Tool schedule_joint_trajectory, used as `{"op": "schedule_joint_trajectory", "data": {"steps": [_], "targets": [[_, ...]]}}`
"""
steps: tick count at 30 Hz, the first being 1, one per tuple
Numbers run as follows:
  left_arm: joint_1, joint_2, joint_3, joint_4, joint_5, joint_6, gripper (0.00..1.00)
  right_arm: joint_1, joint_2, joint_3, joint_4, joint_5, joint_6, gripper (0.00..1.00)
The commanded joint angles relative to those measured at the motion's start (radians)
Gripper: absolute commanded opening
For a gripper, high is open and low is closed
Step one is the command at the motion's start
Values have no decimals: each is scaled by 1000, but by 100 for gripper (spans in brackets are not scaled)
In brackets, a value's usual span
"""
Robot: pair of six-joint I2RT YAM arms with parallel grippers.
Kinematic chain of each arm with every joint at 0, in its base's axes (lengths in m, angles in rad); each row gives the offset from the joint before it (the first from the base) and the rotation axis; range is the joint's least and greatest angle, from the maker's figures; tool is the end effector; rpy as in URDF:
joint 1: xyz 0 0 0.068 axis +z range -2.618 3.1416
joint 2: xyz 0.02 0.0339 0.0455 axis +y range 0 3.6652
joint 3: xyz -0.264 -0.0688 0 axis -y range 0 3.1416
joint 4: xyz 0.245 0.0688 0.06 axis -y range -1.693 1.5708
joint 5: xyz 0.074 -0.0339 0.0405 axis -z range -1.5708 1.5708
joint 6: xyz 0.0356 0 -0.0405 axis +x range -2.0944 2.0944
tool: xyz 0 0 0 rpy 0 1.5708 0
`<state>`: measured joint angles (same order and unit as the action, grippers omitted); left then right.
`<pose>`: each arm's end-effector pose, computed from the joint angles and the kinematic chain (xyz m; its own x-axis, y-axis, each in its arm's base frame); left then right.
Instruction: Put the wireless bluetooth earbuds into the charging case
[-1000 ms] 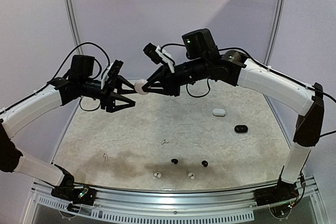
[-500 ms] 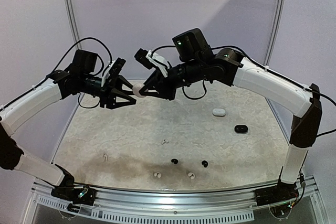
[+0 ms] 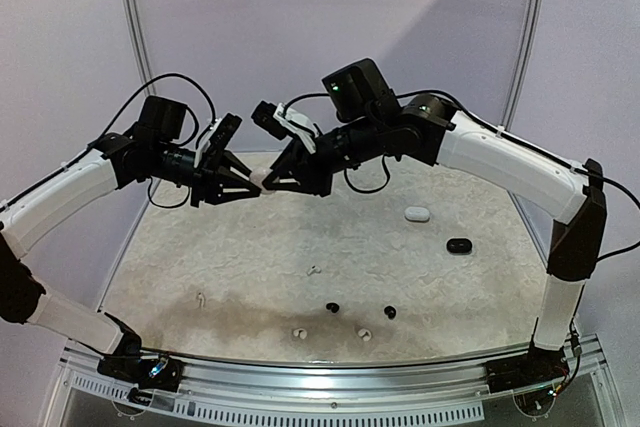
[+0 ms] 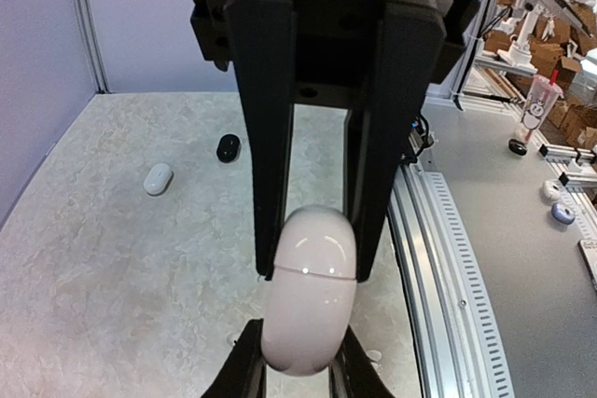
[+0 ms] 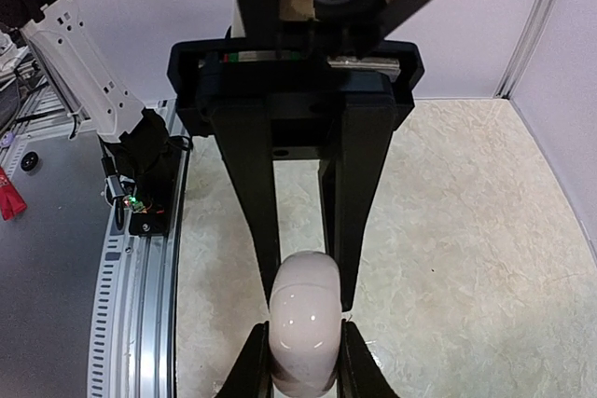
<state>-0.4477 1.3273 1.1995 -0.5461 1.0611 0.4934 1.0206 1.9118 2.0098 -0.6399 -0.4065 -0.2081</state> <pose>0.2375 -0.1485 0.3410 -0.1042 0.3064 -0.9462 0.9940 -0.0006 -0.1097 0.2168 0.3804 0.3910 -0.0655 -0.4697 -0.8804 -0.9951 0.0965 0.0225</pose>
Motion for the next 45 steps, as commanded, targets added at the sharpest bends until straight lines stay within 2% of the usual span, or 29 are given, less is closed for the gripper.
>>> {"op": "schedule_joint_trajectory", "data": {"steps": [1, 3, 5, 7, 11, 14, 16, 19, 22, 26, 30, 33, 37, 41, 44, 45], "targets": [[-14, -11, -7, 10, 21, -10, 0, 2, 33, 11, 13, 7, 7, 2], [-11, -20, -22, 34, 28, -30, 0, -1, 25, -10, 43, 19, 23, 16], [-6, -36, -51, 92, 37, -75, 0, -10, 5, -46, 104, 14, 52, 39], [0, -64, -103, 232, 39, -184, 0, -30, -25, -100, 184, -18, 95, 54], [7, -104, -225, 676, -8, -488, 0, -76, -129, -311, 482, -111, 259, 66], [6, -94, -291, 918, -10, -696, 0, -97, -206, -478, 735, -161, 337, 70], [6, -89, -320, 1000, -19, -740, 0, -99, -218, -513, 807, -168, 375, 70], [4, -85, -331, 1048, -37, -766, 0, -99, -194, -501, 842, -181, 412, 69], [1, -85, -331, 1063, -38, -774, 0, -100, -160, -483, 894, -209, 451, 62], [1, -87, -329, 1058, -35, -770, 0, -99, -127, -441, 890, -231, 469, 43], [-1, -89, -326, 1042, -46, -765, 0, -100, -112, -426, 889, -248, 467, 31], [-2, -87, -319, 1039, -51, -765, 0, -99, -105, -408, 854, -236, 463, 26], [-6, -83, -314, 1037, -53, -766, 0, -100, -90, -381, 809, -235, 452, 25], [-6, -82, -313, 1031, -56, -764, 0, -99, -76, -360, 791, -262, 451, 7], [-6, -83, -312, 1023, -61, -755, 0, -99, -67, -328, 715, -264, 428, 0], [-5, -84, -310, 1015, -63, -747, 4, -99, -66, -321, 685, -258, 417, 0]]}}
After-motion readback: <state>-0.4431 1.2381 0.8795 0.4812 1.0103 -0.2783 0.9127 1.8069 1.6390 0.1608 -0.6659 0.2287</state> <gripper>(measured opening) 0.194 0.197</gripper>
